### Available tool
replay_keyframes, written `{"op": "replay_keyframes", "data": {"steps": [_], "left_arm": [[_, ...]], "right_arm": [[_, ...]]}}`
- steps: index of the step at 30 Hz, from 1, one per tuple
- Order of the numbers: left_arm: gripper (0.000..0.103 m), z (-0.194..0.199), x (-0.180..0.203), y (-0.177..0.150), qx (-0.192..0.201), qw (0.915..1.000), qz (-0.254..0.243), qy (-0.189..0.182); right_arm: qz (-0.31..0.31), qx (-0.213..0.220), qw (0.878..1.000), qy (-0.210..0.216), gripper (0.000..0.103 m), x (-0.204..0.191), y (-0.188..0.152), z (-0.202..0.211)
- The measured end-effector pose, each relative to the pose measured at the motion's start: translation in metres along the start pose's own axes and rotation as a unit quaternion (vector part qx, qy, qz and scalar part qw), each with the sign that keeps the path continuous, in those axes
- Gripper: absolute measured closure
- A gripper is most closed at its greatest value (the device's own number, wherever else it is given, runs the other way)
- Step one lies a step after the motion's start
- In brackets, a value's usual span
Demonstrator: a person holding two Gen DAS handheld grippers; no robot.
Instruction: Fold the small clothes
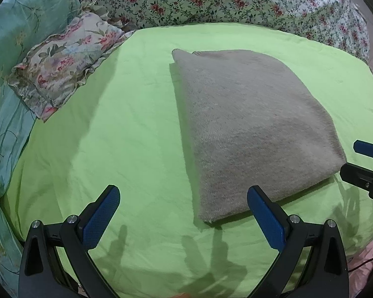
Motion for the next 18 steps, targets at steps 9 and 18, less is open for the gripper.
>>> {"op": "replay_keyframes", "data": {"steps": [9, 18], "left_arm": [[0.001, 0.0008, 0.0027, 0.0007, 0.001, 1.0, -0.005, 0.006], [0.001, -0.0003, 0.001, 0.003, 0.0, 1.0, -0.003, 0.007]], "right_arm": [[0.001, 0.0, 1.0, -0.001, 0.002, 0.0001, 0.0027, -0.0013], [0.001, 0.001, 1.0, -0.001, 0.002, -0.0007, 0.0043, -0.0016]]}}
Point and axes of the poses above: each gripper's, at about its wrist camera, not at the fingertips, and z roughly against the way its jaws point, x to its right, y to its top, the point moved 7 cm from there along -z, roughly the way its jaws point, and after that the axes turned 5 degrees about z, right-handed, at the moved point
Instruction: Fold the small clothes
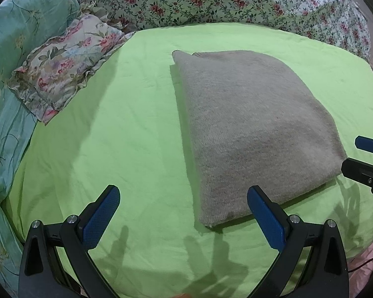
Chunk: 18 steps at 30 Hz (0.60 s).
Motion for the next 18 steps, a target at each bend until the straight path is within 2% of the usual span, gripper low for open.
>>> {"op": "replay_keyframes", "data": {"steps": [18], "left_arm": [[0.001, 0.0015, 0.0005, 0.0051, 0.003, 1.0, 0.0, 0.002]], "right_arm": [[0.002, 0.001, 1.0, 0.002, 0.002, -0.0004, 0.0083, -0.0016]]}}
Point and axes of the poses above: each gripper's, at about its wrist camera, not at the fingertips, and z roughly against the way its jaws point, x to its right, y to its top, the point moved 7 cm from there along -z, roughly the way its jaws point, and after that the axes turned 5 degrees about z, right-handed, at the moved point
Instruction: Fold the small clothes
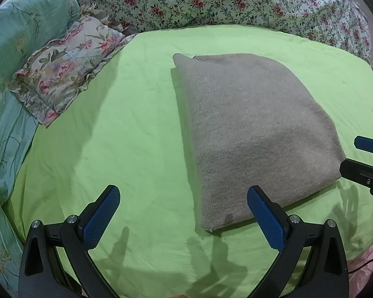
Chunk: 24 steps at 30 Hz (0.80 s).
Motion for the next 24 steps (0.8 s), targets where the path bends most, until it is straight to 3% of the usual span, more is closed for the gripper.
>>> {"op": "replay_keyframes", "data": {"steps": [24], "left_arm": [[0.001, 0.0068, 0.0057, -0.0003, 0.008, 1.0, -0.004, 0.002]], "right_arm": [[-0.001, 0.005, 1.0, 0.0, 0.001, -0.0032, 0.0005, 0.0033]]}}
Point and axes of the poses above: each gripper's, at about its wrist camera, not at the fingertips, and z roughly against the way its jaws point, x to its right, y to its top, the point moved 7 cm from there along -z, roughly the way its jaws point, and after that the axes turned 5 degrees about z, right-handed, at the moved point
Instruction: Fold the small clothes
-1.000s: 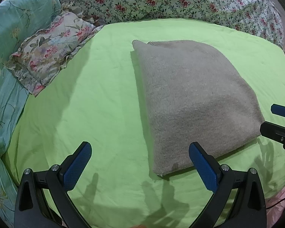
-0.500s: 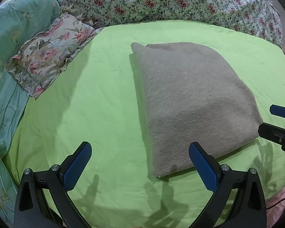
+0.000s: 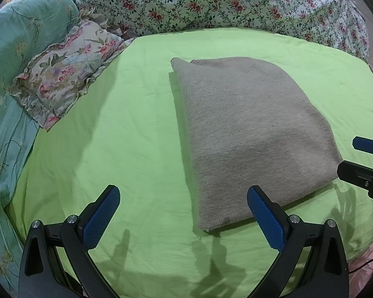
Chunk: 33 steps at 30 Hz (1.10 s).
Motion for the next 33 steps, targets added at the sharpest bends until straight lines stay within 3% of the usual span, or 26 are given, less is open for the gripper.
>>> {"op": "replay_keyframes", "data": {"steps": [33], "left_arm": [[0.001, 0.0008, 0.004, 0.0025, -0.001, 1.0, -0.002, -0.004]], "right_arm": [[-0.002, 0.004, 1.0, 0.001, 0.001, -0.0035, -0.0012, 0.0056]]}}
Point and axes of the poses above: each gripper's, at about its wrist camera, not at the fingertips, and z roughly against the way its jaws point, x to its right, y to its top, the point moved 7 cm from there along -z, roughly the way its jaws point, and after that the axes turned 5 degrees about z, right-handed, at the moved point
